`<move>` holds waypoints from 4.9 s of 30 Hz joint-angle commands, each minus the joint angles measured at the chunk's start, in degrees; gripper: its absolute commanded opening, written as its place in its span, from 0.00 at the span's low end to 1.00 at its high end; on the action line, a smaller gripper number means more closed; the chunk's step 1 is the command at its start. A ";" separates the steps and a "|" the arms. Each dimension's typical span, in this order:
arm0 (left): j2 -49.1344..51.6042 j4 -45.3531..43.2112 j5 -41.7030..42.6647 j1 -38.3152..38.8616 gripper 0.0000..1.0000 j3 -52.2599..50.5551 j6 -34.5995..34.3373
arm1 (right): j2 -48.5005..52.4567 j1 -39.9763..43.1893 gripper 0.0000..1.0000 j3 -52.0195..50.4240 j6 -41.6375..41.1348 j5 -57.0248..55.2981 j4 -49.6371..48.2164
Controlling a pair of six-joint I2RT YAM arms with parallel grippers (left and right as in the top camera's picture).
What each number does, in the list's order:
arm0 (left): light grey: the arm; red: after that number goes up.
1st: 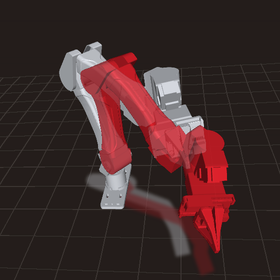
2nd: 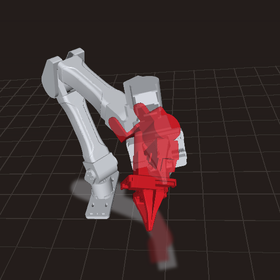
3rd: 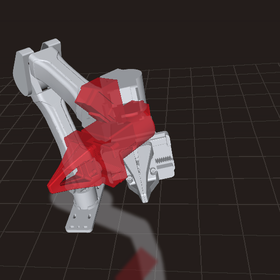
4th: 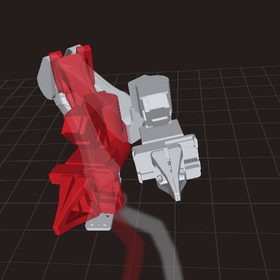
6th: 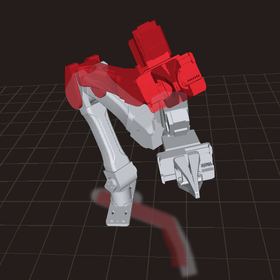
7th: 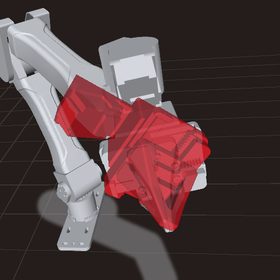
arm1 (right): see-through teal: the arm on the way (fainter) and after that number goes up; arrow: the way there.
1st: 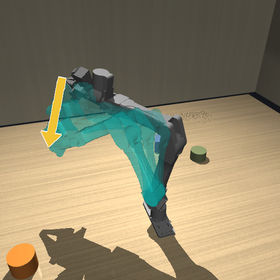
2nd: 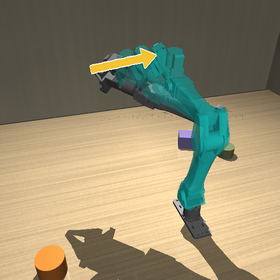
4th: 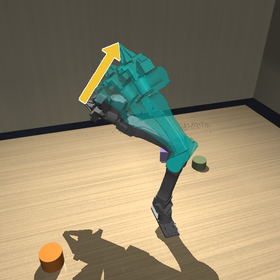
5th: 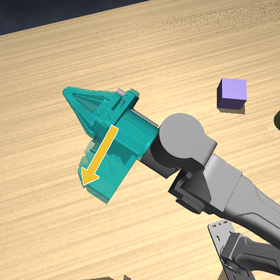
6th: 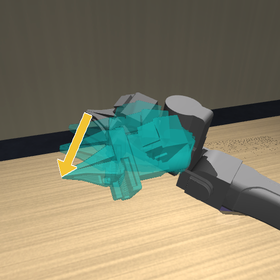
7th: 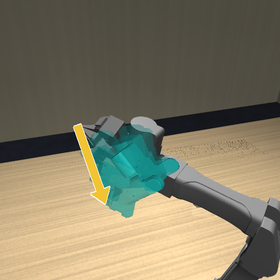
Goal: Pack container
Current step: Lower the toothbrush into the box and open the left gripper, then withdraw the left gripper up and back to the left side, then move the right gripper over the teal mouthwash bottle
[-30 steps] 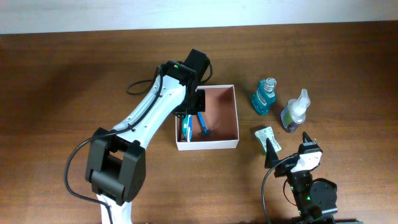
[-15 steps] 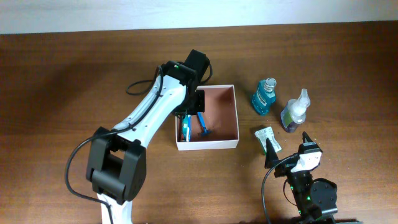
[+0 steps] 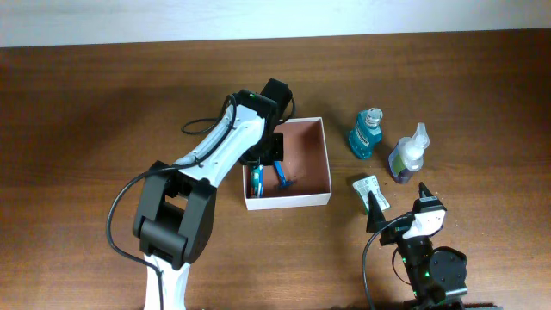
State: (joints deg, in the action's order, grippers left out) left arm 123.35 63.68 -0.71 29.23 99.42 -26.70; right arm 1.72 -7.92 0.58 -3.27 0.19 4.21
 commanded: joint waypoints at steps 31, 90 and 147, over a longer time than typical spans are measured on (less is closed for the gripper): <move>-3.72 9.14 -2.12 -4.02 0.18 15.58 -0.24 | -0.24 -0.33 0.99 -0.26 -0.66 -0.48 0.33; -3.69 16.00 -5.33 -26.88 0.99 15.47 -0.26 | 0.72 -0.33 0.98 8.28 -0.72 0.42 0.79; -3.69 16.00 -5.33 -26.88 0.99 15.47 -0.26 | 86.42 -0.39 0.79 76.61 -0.66 -0.20 38.53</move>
State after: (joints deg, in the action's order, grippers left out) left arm 121.27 79.68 -5.43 2.44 114.21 -27.05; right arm 86.28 -7.92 75.99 -3.66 -0.10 43.31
